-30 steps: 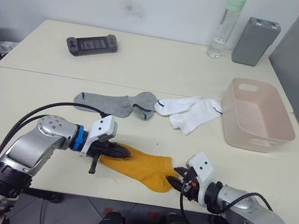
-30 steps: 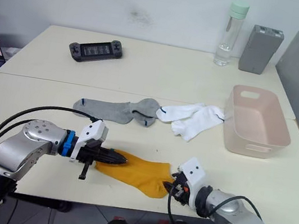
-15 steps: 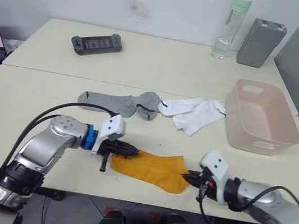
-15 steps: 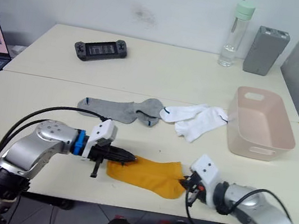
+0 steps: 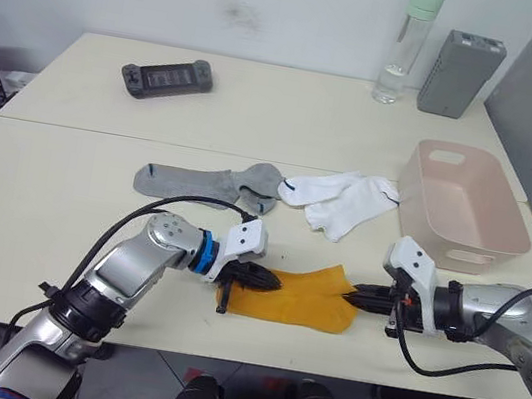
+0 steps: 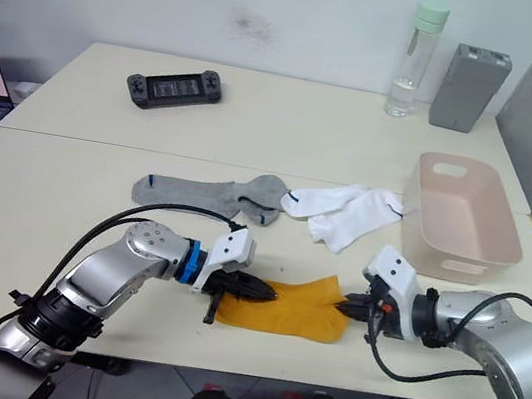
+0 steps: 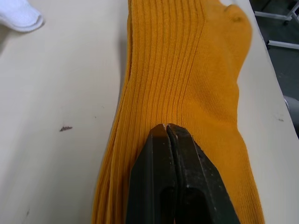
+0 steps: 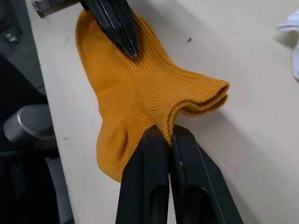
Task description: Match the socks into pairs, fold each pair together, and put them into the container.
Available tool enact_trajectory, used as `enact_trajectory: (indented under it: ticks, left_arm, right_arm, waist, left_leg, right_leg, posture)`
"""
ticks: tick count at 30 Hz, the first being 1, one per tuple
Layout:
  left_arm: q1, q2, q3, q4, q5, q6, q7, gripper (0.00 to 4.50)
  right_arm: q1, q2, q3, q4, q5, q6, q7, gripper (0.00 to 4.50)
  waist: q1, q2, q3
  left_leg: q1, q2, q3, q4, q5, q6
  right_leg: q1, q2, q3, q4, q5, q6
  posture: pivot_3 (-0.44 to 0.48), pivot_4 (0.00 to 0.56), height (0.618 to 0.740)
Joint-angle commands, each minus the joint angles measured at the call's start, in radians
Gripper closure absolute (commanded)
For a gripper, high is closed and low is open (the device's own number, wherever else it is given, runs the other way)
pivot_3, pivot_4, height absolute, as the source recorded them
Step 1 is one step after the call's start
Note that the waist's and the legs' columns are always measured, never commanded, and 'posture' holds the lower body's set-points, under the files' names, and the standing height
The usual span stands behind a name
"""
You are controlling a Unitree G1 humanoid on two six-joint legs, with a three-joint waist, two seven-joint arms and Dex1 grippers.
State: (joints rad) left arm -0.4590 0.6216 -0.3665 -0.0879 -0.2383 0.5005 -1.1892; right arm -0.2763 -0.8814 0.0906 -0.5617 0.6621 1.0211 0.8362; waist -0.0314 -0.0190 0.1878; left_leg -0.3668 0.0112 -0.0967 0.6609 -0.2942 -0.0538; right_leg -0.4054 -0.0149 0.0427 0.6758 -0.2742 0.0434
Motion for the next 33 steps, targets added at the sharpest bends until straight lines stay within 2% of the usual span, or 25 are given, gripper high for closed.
enact_trajectory:
  ticks: [1,6,13,21,25,31,33]
  left_arm:
    - [0.010,0.017,0.009,-0.016,0.008,-0.016,-0.004,4.50]
    - [0.018,0.046,0.025,-0.032,-0.007,-0.004,-0.021,4.50]
    - [0.036,0.040,0.000,-0.015,0.023,-0.030,-0.010,4.50]
    - [0.038,0.062,0.027,0.018,0.031,-0.064,-0.025,4.50]
    - [0.029,0.078,0.045,-0.007,0.014,-0.040,-0.036,4.50]
    - [0.065,0.092,0.030,0.041,0.043,-0.089,-0.027,4.50]
    - [0.074,0.094,0.033,0.038,0.040,-0.092,-0.027,4.50]
  right_arm:
    - [-0.019,0.028,-0.031,-0.028,0.067,0.042,-0.007,4.46]
    - [-0.033,0.100,-0.049,-0.043,0.137,0.107,-0.068,4.46]
    - [-0.048,0.189,-0.035,-0.058,0.180,0.163,-0.147,4.46]
    - [-0.118,0.436,0.008,-0.005,0.202,0.254,-0.333,4.46]
    - [-0.124,0.466,0.036,0.001,0.199,0.267,-0.345,4.46]
    - [-0.136,0.504,0.057,0.033,0.203,0.266,-0.340,4.46]
    - [-0.151,0.534,0.095,0.084,0.166,0.241,-0.344,4.46]
  waist:
    - [-0.001,0.000,0.000]
    - [-0.001,0.000,0.000]
    - [-0.001,0.000,0.000]
    - [-0.002,0.000,0.000]
    - [-0.002,0.000,0.000]
    - [-0.006,0.000,0.000]
    - [-0.008,0.001,0.000]
  left_leg:
    - [0.000,0.000,0.000,0.000,0.000,0.000]
    - [0.000,0.000,0.000,0.000,0.000,0.000]
    - [0.000,0.000,0.000,0.000,0.000,0.000]
    - [0.001,0.001,0.000,0.000,0.000,0.000]
    - [0.001,0.000,0.000,0.000,0.000,0.000]
    - [0.001,0.001,-0.001,0.000,0.000,0.000]
    - [0.002,0.001,-0.001,-0.001,0.000,0.000]
  right_leg:
    - [0.000,0.000,0.000,0.000,0.000,0.000]
    - [0.000,0.000,0.000,0.000,0.000,0.000]
    - [0.000,0.000,0.000,0.000,0.000,0.000]
    - [0.000,0.001,0.000,0.002,0.000,0.000]
    - [0.000,0.000,0.000,0.002,0.001,-0.002]
    - [-0.001,0.000,0.000,0.002,0.000,0.000]
    - [-0.001,0.000,0.000,0.002,0.000,0.000]
  posture:
    - [0.000,0.150,0.740]
    - [0.000,0.150,0.740]
    - [0.000,0.150,0.740]
    - [0.000,0.150,0.740]
    - [0.000,0.150,0.740]
    - [0.000,0.150,0.740]
    - [0.000,0.150,0.740]
